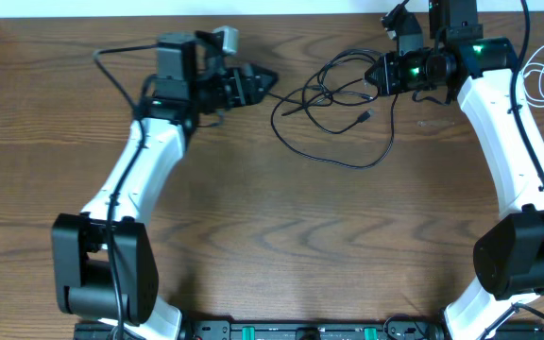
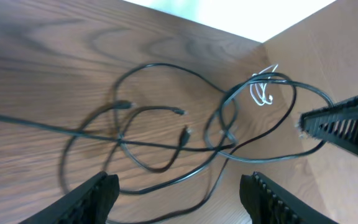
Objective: Untangle cables
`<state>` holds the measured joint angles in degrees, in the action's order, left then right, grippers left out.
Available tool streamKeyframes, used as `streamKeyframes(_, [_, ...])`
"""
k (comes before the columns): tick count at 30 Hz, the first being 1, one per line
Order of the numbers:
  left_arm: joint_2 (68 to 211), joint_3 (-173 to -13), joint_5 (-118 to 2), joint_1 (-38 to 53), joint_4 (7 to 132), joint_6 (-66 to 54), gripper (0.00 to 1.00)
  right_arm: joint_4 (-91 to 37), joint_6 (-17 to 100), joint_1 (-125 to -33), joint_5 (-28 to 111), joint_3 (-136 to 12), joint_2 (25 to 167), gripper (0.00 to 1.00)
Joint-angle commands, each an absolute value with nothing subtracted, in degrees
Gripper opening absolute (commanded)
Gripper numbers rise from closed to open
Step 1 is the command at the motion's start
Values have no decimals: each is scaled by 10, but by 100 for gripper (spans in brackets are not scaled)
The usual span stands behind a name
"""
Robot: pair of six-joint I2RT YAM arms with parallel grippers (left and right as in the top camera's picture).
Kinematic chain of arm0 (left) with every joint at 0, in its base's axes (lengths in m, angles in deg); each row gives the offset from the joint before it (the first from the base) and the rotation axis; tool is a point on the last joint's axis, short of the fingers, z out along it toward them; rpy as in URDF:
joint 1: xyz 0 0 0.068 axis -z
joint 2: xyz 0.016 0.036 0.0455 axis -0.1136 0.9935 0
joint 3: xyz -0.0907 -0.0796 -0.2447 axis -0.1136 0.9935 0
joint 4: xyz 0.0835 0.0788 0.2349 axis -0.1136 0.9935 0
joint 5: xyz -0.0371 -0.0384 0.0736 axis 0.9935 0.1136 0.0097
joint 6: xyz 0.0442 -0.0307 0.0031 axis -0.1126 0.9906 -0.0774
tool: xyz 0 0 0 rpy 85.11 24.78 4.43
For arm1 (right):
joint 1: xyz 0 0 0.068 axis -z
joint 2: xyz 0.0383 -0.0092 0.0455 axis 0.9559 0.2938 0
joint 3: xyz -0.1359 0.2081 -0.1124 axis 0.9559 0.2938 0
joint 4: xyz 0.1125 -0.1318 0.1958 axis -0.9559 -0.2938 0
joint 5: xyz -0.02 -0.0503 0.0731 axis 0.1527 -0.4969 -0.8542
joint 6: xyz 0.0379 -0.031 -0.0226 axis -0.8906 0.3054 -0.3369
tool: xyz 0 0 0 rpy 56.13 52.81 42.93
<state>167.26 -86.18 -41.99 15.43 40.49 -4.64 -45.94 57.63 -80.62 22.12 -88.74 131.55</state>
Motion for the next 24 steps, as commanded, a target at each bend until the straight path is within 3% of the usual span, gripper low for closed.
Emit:
streamKeyframes(1, [1680, -878, -516, 202, 398, 17, 68, -463, 582, -805, 209, -890, 1317, 1])
streamKeyframes(14, [1787, -878, -567, 290, 249, 134, 66, -470, 582, -806, 205, -890, 1317, 1])
streamKeyframes(19, [1811, -878, -567, 293, 186, 144, 58, -471, 582, -818, 205, -890, 1317, 1])
streamKeyframes(24, [1811, -878, -564, 298, 165, 144, 40, -471, 582, -827, 225, -890, 1317, 1])
